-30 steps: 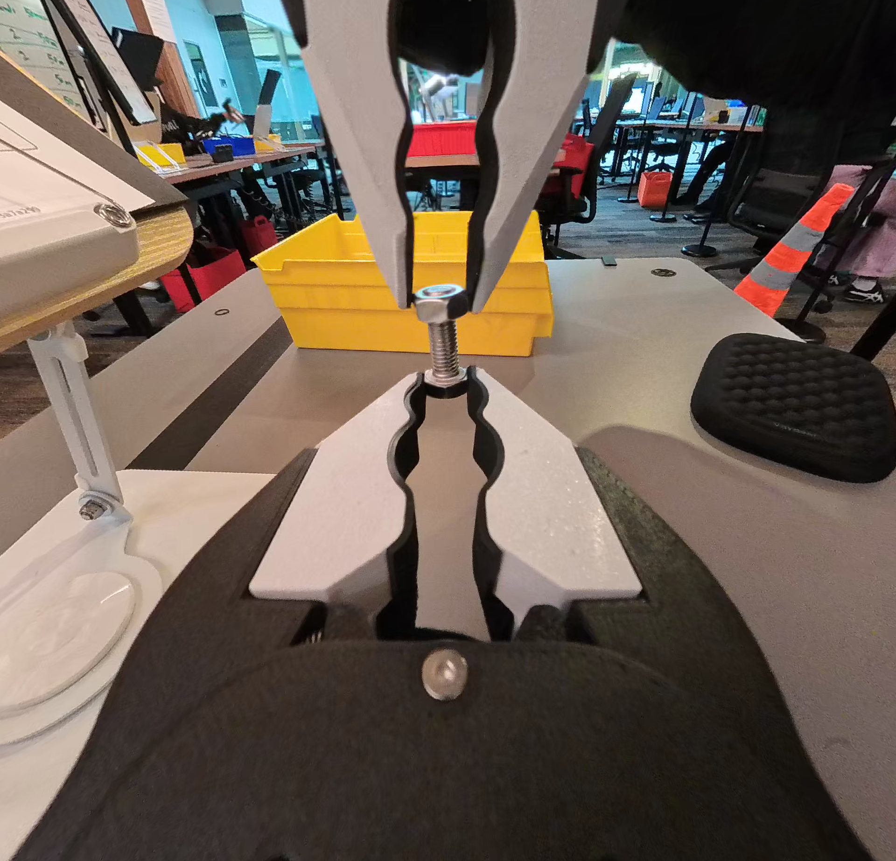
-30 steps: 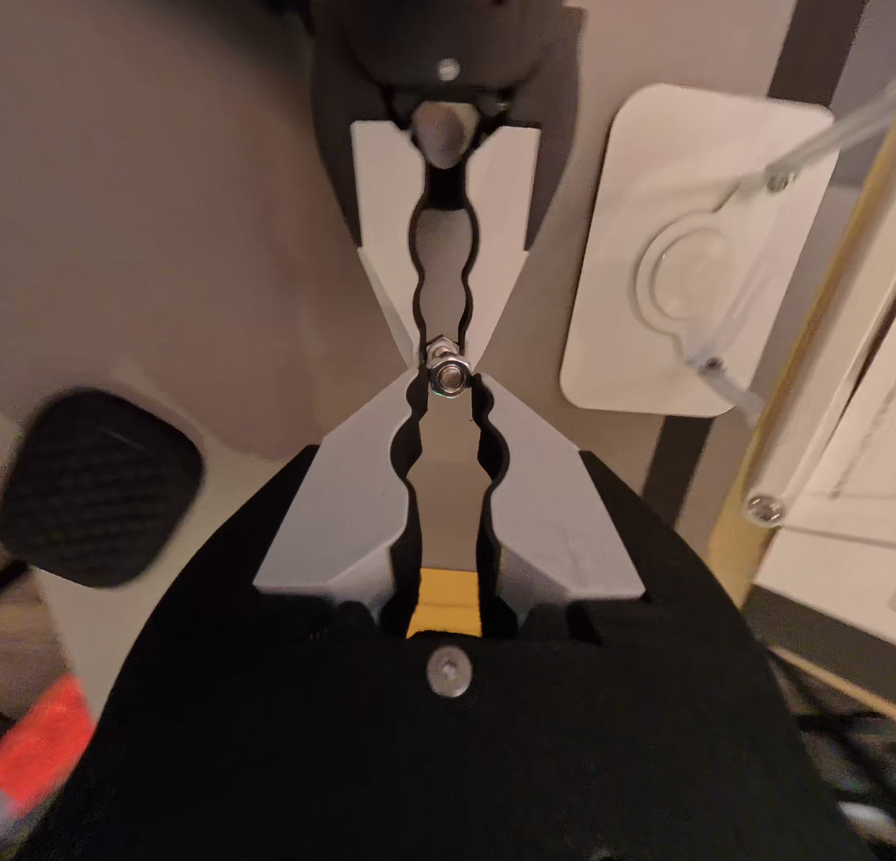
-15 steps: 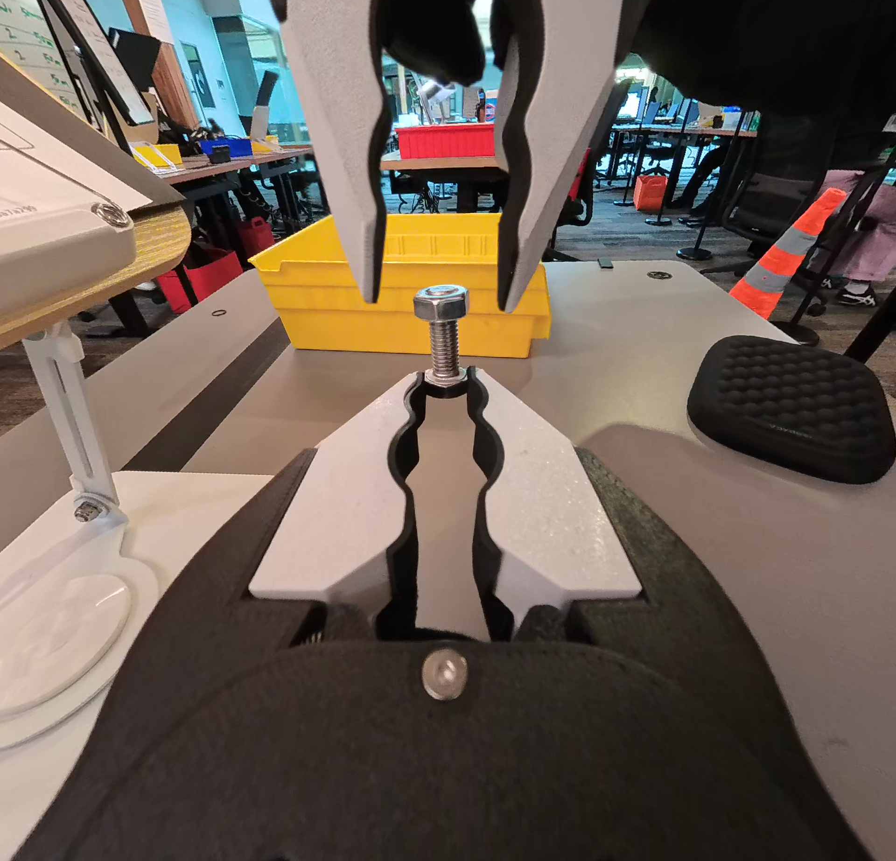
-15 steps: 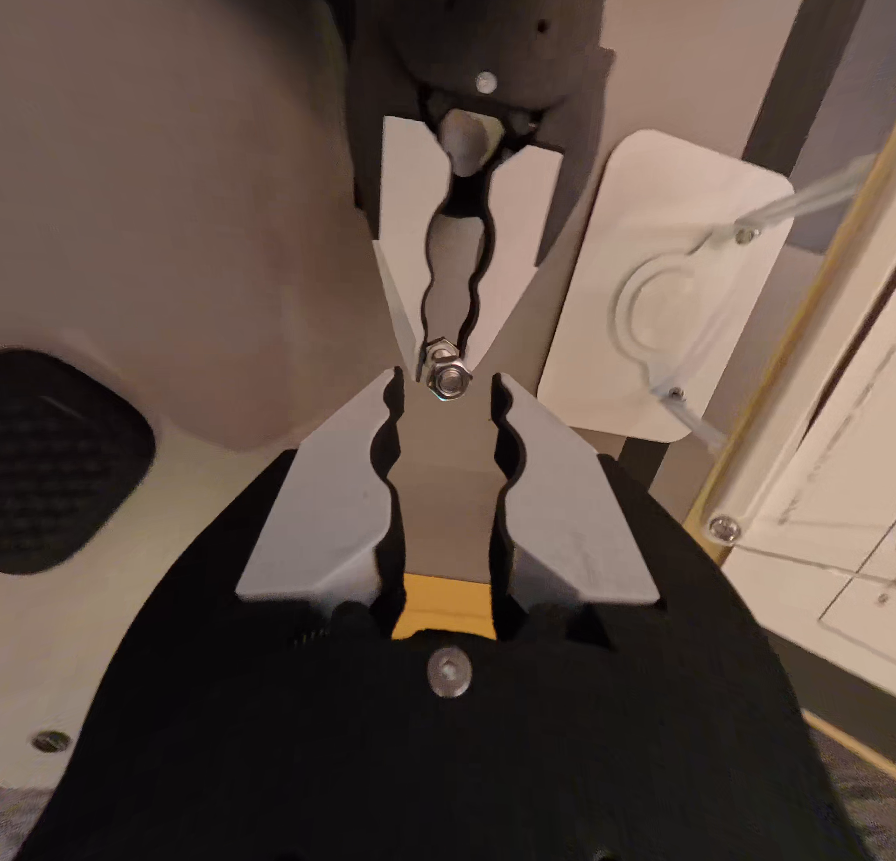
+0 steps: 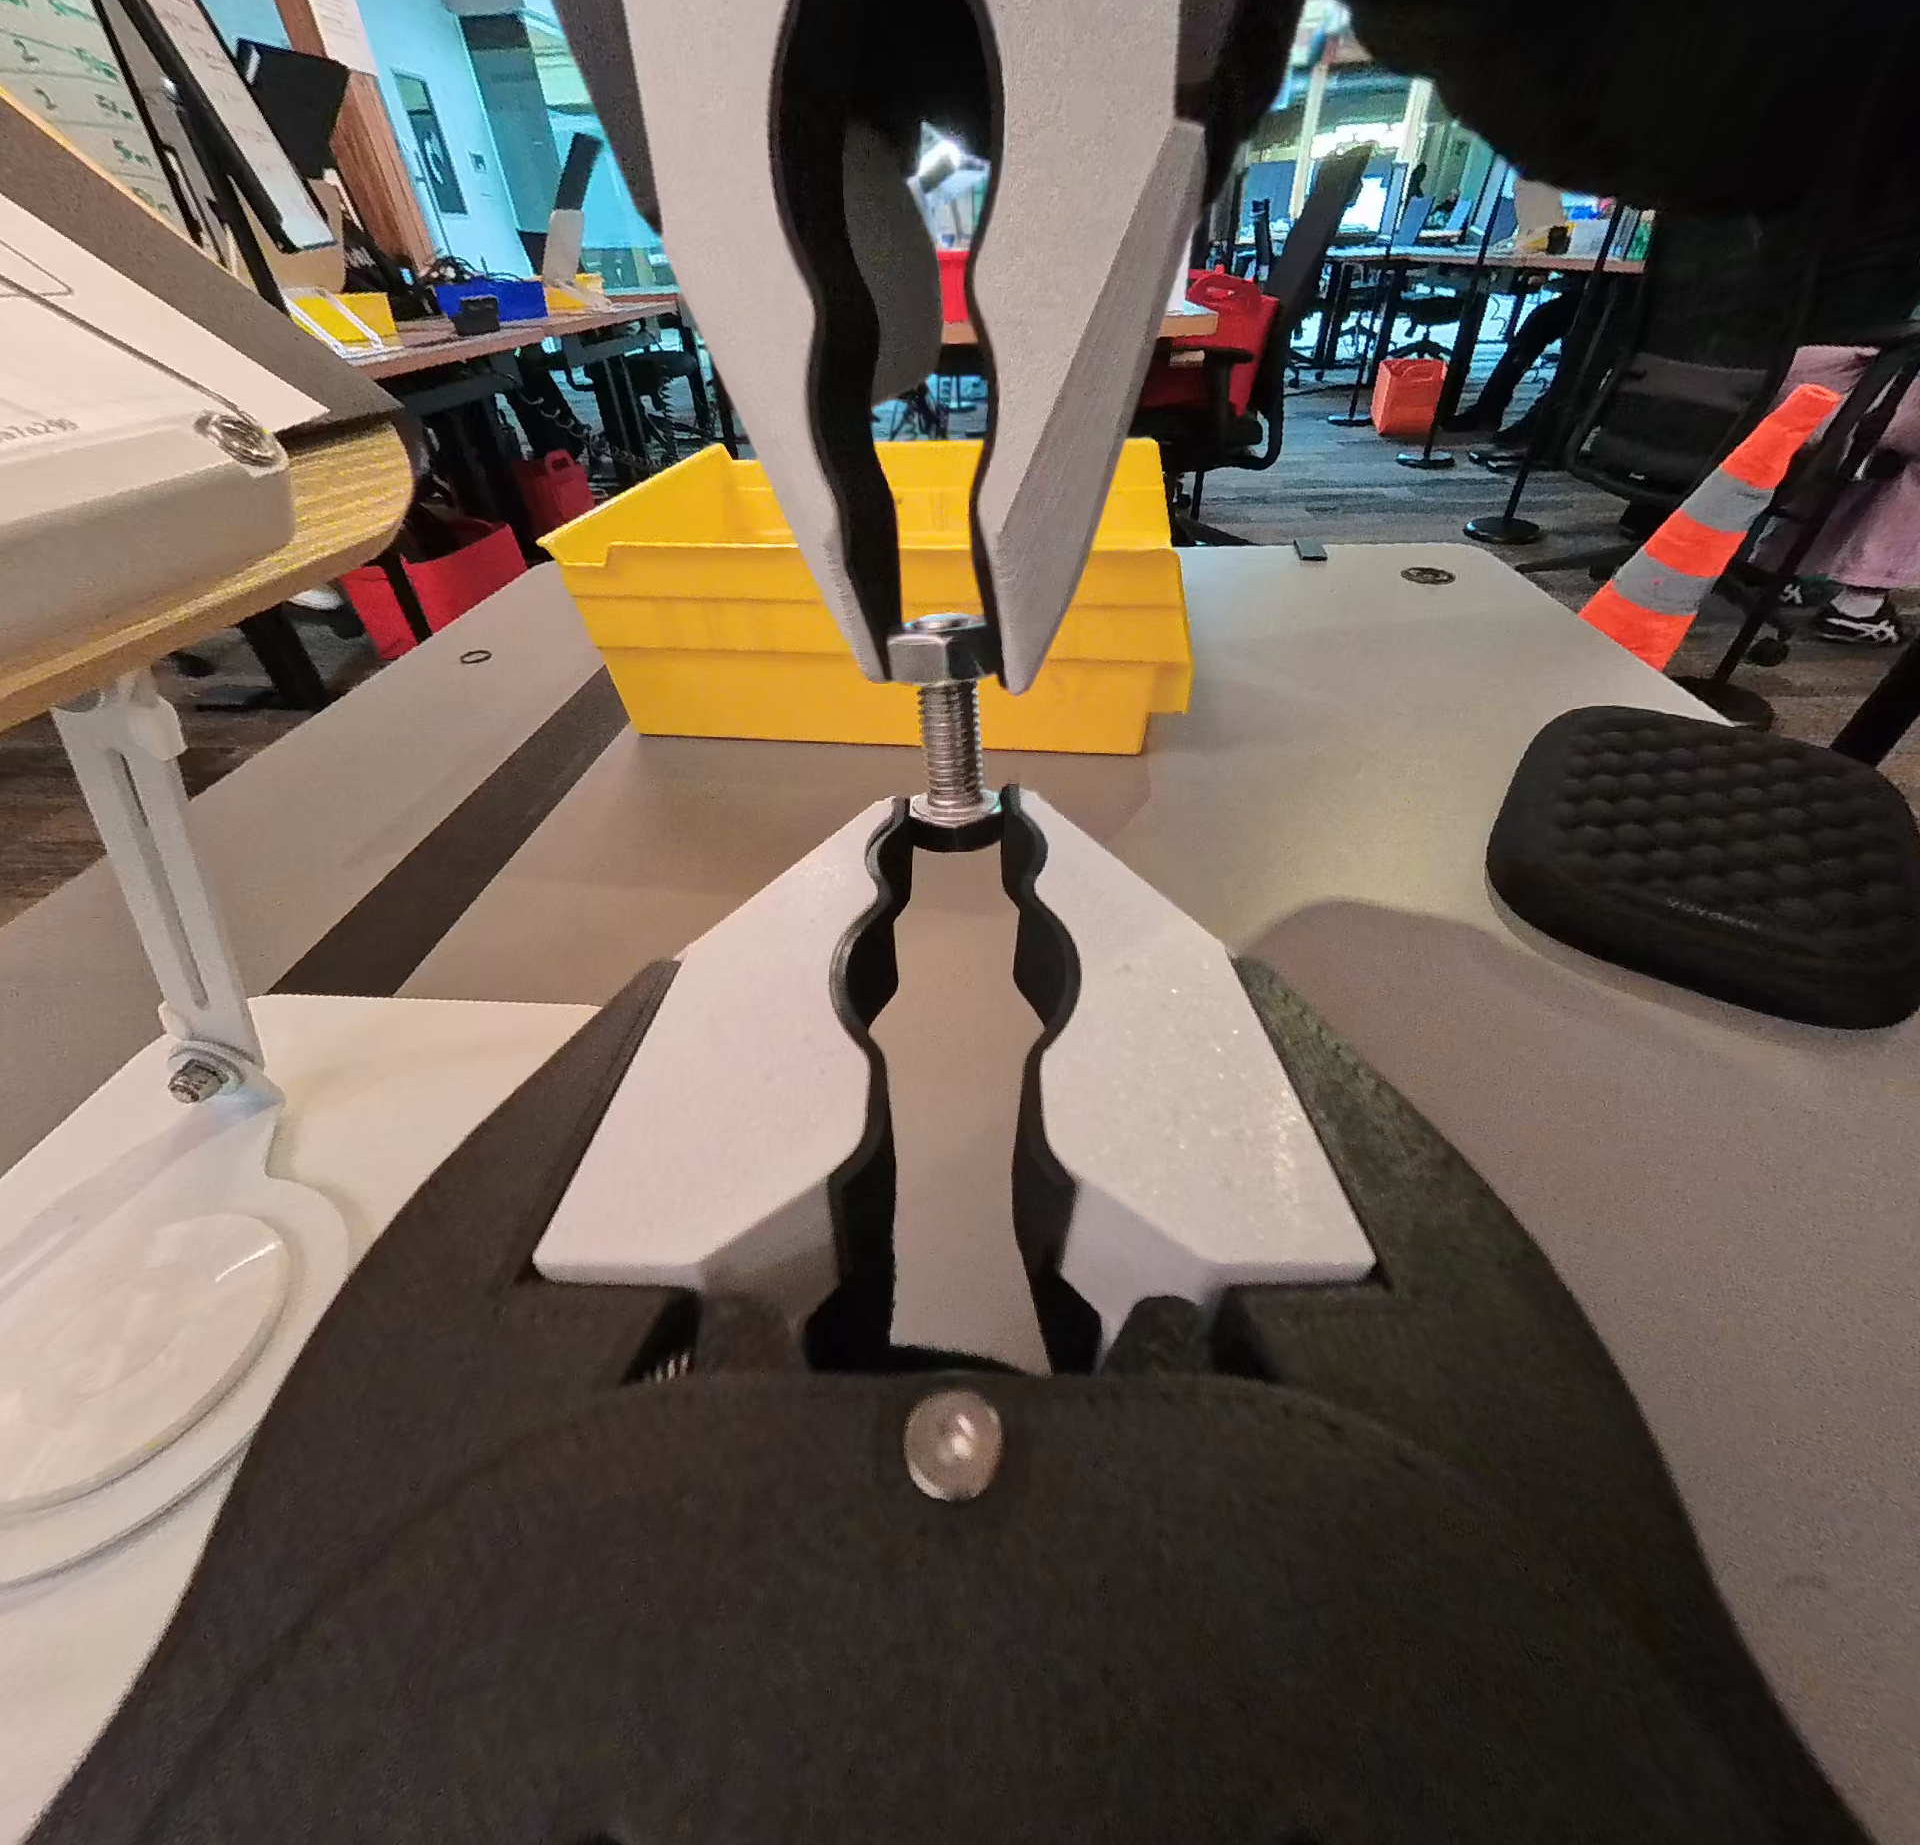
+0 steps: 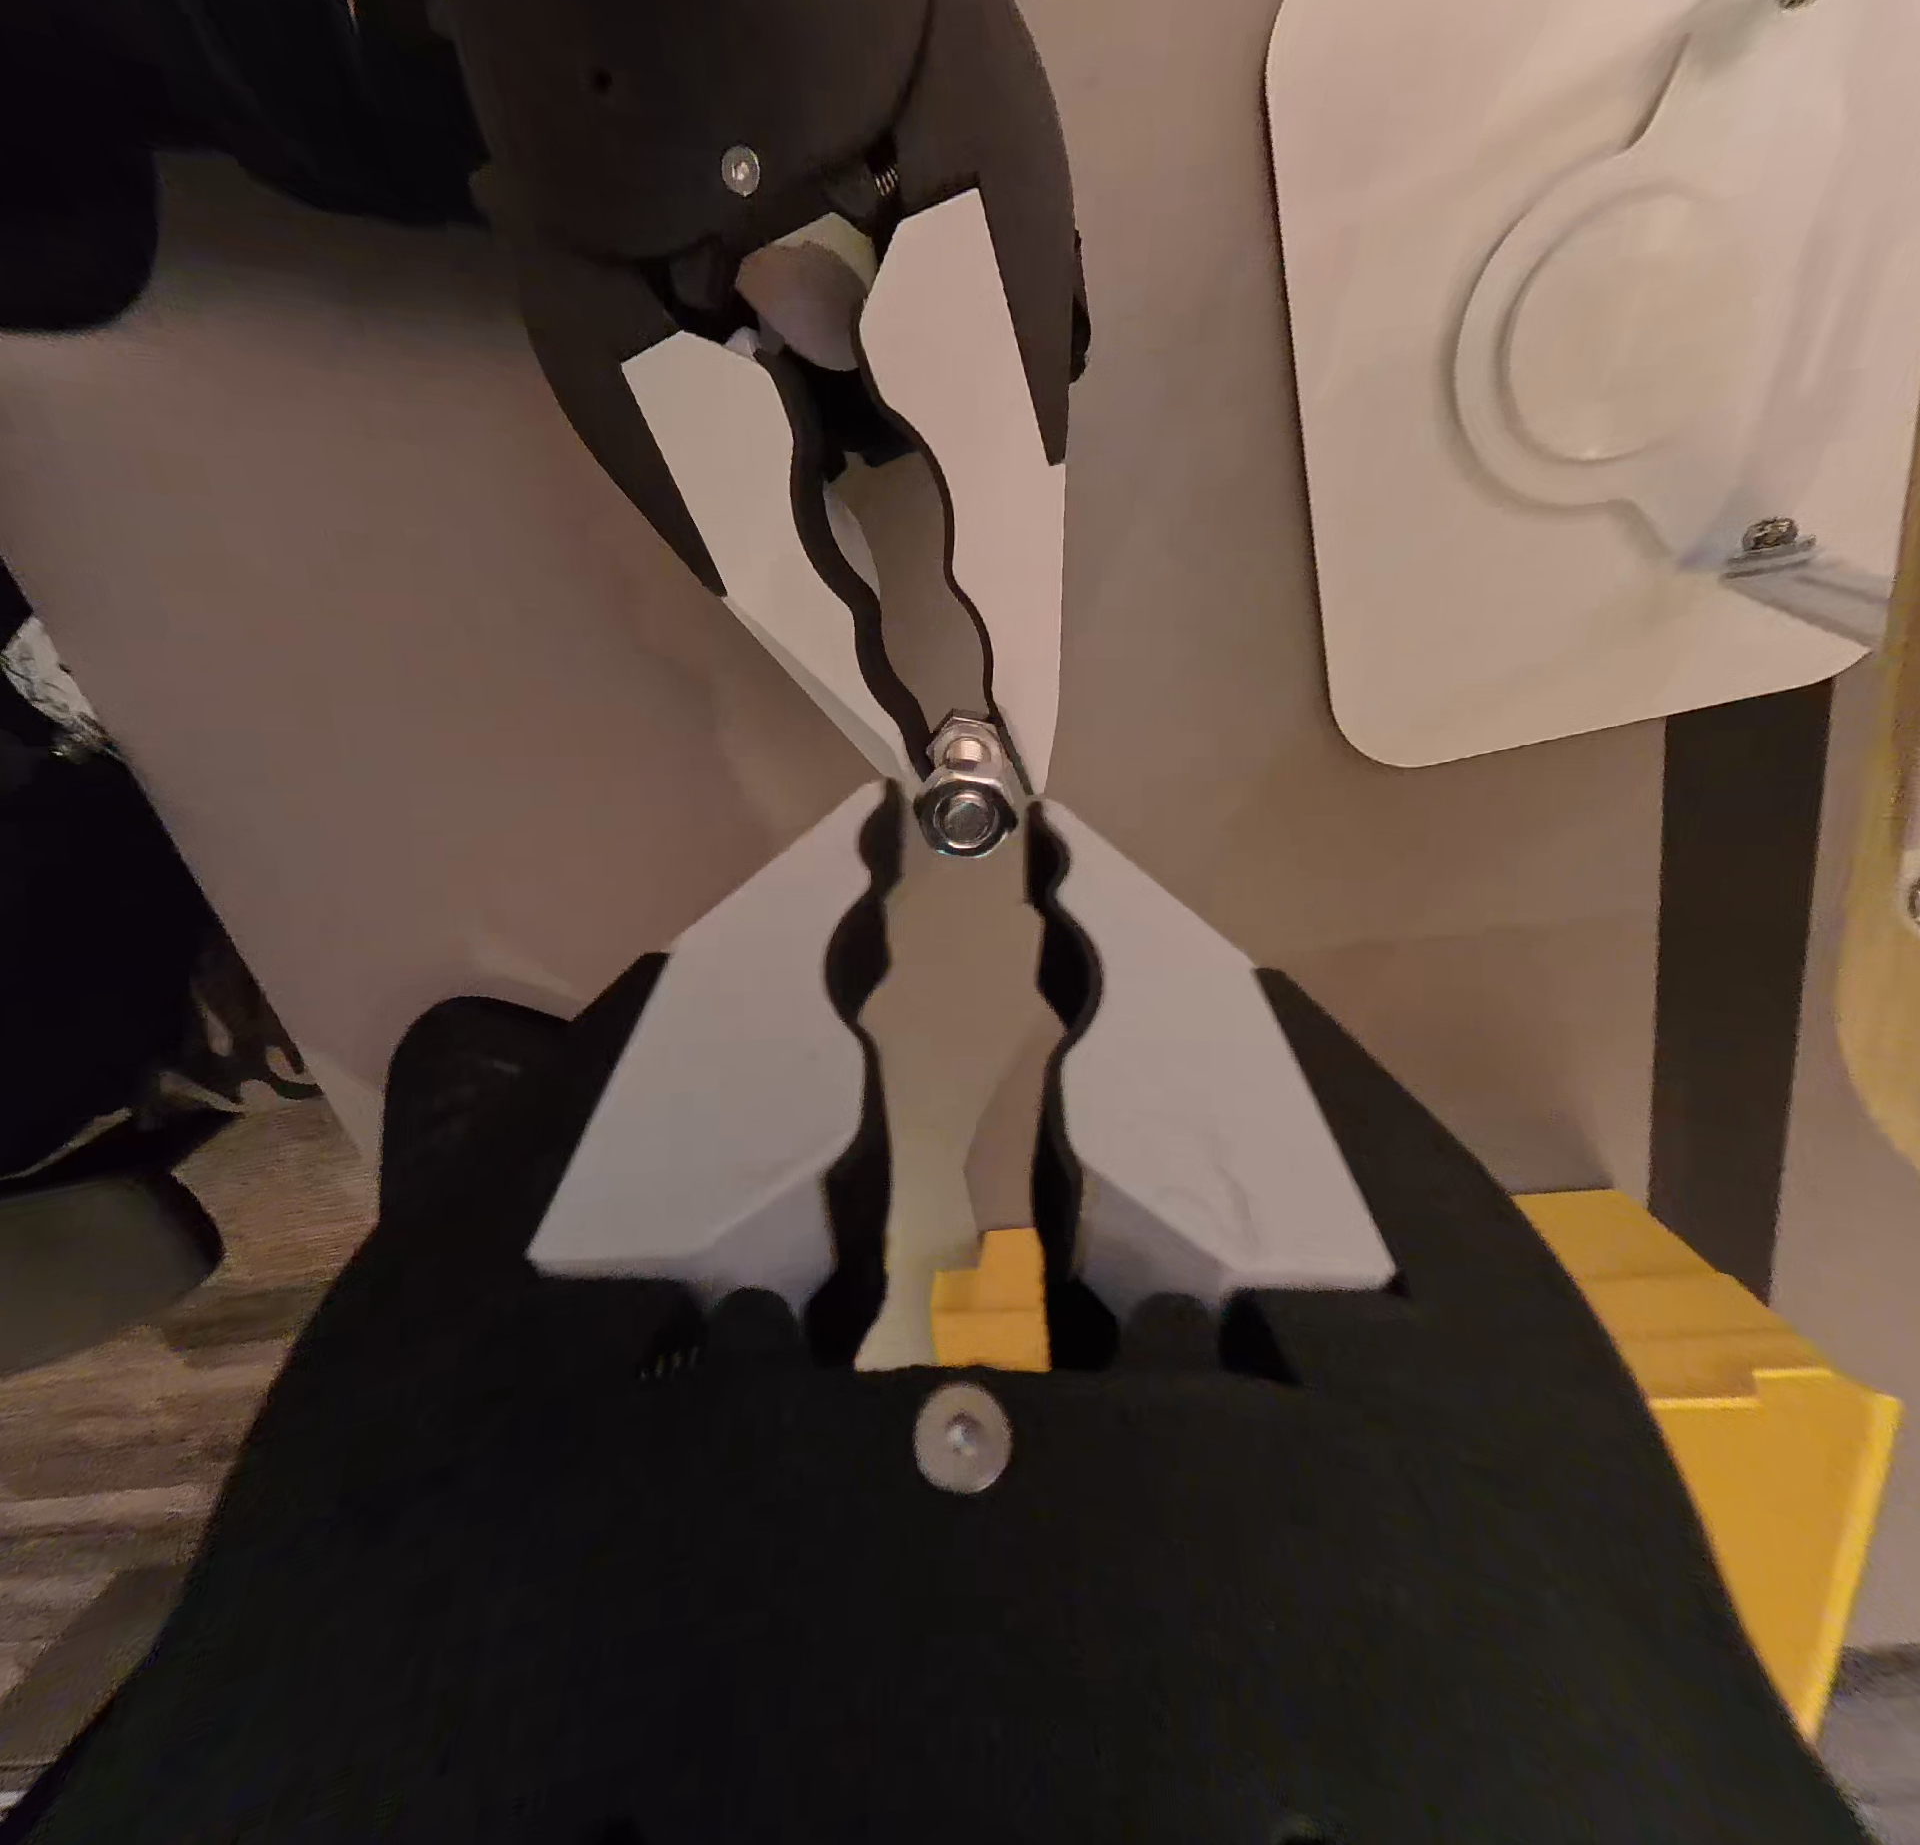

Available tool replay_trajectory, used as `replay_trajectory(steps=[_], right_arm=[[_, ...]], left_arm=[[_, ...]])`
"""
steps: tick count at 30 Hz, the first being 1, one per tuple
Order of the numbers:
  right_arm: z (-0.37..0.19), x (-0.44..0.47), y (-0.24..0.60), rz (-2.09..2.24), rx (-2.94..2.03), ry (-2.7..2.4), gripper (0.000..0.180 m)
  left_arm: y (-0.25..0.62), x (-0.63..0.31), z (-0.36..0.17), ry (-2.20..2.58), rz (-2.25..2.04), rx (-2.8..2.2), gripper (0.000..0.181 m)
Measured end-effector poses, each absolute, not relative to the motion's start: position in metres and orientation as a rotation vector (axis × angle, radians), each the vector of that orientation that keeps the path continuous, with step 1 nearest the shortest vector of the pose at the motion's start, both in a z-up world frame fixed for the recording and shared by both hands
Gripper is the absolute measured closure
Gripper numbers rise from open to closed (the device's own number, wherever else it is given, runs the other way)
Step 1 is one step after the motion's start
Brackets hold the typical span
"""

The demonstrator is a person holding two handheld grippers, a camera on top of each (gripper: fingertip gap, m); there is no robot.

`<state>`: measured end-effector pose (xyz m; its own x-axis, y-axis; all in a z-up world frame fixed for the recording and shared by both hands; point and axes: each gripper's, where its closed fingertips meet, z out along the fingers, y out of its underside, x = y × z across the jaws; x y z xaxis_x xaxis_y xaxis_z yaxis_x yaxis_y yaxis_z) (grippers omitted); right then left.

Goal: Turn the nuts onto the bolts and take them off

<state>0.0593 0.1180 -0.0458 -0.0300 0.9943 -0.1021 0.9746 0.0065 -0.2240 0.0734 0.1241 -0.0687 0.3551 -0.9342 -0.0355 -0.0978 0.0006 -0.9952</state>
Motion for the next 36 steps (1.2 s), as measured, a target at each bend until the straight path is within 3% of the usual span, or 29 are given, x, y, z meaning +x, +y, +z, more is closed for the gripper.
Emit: replay_trajectory(steps=[3,4,10,14,18,24,26,28,36], right_arm=[[-0.043,0.058,0.125,0.281,-2.009,-2.199,0.128],[-0.04,0.058,0.123,0.284,-1.948,-2.247,0.128],[-0.033,0.054,0.117,0.182,-1.392,-2.52,0.144],[-0.038,0.057,0.118,0.108,-1.294,-2.595,0.163],[-0.039,0.056,0.118,0.168,-1.466,-2.539,0.164],[-0.041,0.055,0.117,0.453,-2.143,-2.164,0.164],[-0.04,0.055,0.116,0.461,-2.115,-2.184,0.142],[-0.038,0.056,0.12,0.405,-2.019,-2.227,0.135],[-0.038,0.059,0.124,0.113,-1.384,-2.541,0.146]], left_arm=[[0.123,0.075,-0.066,1.012,-0.881,-1.406,0.166],[0.123,0.075,-0.066,1.013,-0.88,-1.406,0.166],[0.122,0.074,-0.065,1.008,-0.888,-1.402,0.166],[0.123,0.074,-0.065,1.008,-0.887,-1.402,0.166],[0.123,0.074,-0.066,1.009,-0.881,-1.406,0.166],[0.124,0.074,-0.07,1.017,-0.875,-1.416,0.166],[0.122,0.077,-0.069,1.019,-0.886,-1.408,0.166],[0.122,0.077,-0.068,1.023,-0.88,-1.408,0.166],[0.122,0.075,-0.066,1.01,-0.894,-1.402,0.166]])
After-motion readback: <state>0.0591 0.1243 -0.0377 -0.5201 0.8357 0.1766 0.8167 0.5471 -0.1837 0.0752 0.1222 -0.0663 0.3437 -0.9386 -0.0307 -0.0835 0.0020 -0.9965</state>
